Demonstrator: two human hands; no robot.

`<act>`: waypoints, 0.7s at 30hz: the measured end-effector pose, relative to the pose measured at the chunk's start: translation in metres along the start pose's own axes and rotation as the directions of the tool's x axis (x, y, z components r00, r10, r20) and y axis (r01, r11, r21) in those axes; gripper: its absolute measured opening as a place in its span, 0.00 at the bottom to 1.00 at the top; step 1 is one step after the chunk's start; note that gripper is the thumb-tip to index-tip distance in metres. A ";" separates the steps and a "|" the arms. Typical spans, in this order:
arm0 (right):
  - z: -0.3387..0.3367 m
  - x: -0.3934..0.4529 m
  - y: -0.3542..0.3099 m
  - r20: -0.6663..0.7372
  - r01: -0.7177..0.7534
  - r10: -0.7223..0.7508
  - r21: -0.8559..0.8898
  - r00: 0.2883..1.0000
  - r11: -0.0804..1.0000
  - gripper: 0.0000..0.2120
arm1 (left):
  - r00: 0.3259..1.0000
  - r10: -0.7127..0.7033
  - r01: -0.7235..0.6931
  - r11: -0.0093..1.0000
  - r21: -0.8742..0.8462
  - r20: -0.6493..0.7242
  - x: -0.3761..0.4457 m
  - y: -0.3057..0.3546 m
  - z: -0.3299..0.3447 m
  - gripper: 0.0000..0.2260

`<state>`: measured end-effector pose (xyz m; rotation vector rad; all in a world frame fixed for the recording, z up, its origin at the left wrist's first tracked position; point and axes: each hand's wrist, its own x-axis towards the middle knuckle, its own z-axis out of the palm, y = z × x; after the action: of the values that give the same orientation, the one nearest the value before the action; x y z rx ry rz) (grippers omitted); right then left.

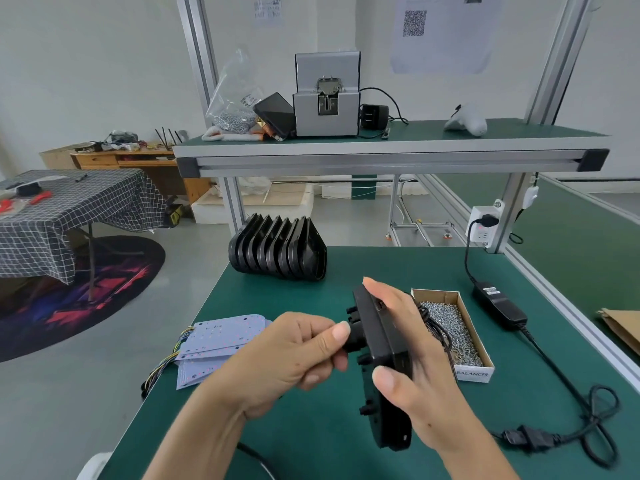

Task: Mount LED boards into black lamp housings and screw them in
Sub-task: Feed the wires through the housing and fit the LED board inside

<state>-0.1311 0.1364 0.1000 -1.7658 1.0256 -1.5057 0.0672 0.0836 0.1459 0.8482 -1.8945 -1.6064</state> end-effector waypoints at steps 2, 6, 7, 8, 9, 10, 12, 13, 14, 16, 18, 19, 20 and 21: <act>0.000 0.000 -0.002 0.025 0.011 -0.011 -0.002 1.000 1.000 0.43 | 1.000 0.001 -0.001 1.000 -0.028 0.014 0.002 0.001 -0.001 0.20; 0.002 -0.003 -0.005 -0.004 0.024 -0.024 0.036 1.000 0.999 0.42 | 0.999 -0.006 0.009 0.999 -0.048 0.053 0.006 0.005 -0.001 0.21; 0.003 -0.003 -0.005 -0.013 0.027 -0.026 0.030 1.000 0.999 0.42 | 0.997 -0.012 0.016 0.998 -0.060 0.074 0.007 0.007 -0.001 0.21; 0.004 -0.004 -0.005 -0.019 0.032 -0.031 0.014 0.999 0.999 0.42 | 0.996 -0.018 0.026 0.997 -0.079 0.093 0.007 0.008 0.000 0.21; 0.004 -0.005 -0.004 -0.023 0.037 -0.037 -0.006 0.999 0.999 0.42 | 0.994 -0.023 0.033 0.995 -0.097 0.108 0.007 0.008 0.000 0.20; 0.005 -0.006 -0.004 -0.026 0.038 -0.039 -0.022 0.999 0.999 0.43 | 0.993 -0.027 0.040 0.993 -0.108 0.116 0.007 0.008 0.000 0.20; 0.007 -0.005 -0.004 -0.036 0.037 -0.038 -0.025 0.999 0.999 0.42 | 0.992 -0.040 0.052 0.993 -0.108 0.116 0.007 0.007 0.001 0.21; 0.008 -0.005 -0.004 -0.044 0.041 -0.042 -0.016 0.998 0.999 0.42 | 0.993 -0.041 0.053 0.993 -0.109 0.114 0.007 0.007 0.001 0.21; 0.010 -0.005 -0.004 -0.052 0.049 -0.049 -0.010 0.997 0.999 0.41 | 0.993 -0.039 0.053 0.992 -0.117 0.115 0.007 0.007 0.001 0.21; 0.011 -0.004 -0.004 -0.065 0.067 -0.068 -0.022 0.996 0.998 0.40 | 0.992 -0.037 0.054 0.989 -0.137 0.120 0.007 0.007 0.000 0.21; 0.011 -0.005 -0.004 -0.060 0.058 -0.061 -0.037 0.996 0.998 0.41 | 0.992 -0.051 0.066 0.988 -0.138 0.115 0.006 0.006 0.001 0.21; 0.010 -0.006 -0.003 -0.056 0.047 -0.049 -0.039 0.997 0.998 0.41 | 0.993 -0.060 0.074 0.987 -0.141 0.100 0.006 0.005 0.003 0.22; 0.009 -0.006 -0.002 -0.064 0.040 -0.043 -0.035 0.997 0.999 0.41 | 0.995 -0.068 0.079 0.986 -0.144 0.076 0.007 0.004 0.007 0.22; 0.007 -0.006 0.000 -0.083 0.041 -0.042 -0.016 0.996 0.999 0.39 | 0.997 -0.073 0.077 0.988 -0.131 0.040 0.009 0.004 0.010 0.22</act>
<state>-0.1241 0.1416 0.0958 -1.7573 1.0488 -1.6133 0.0532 0.0842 0.1475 0.8487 -1.7763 -1.7817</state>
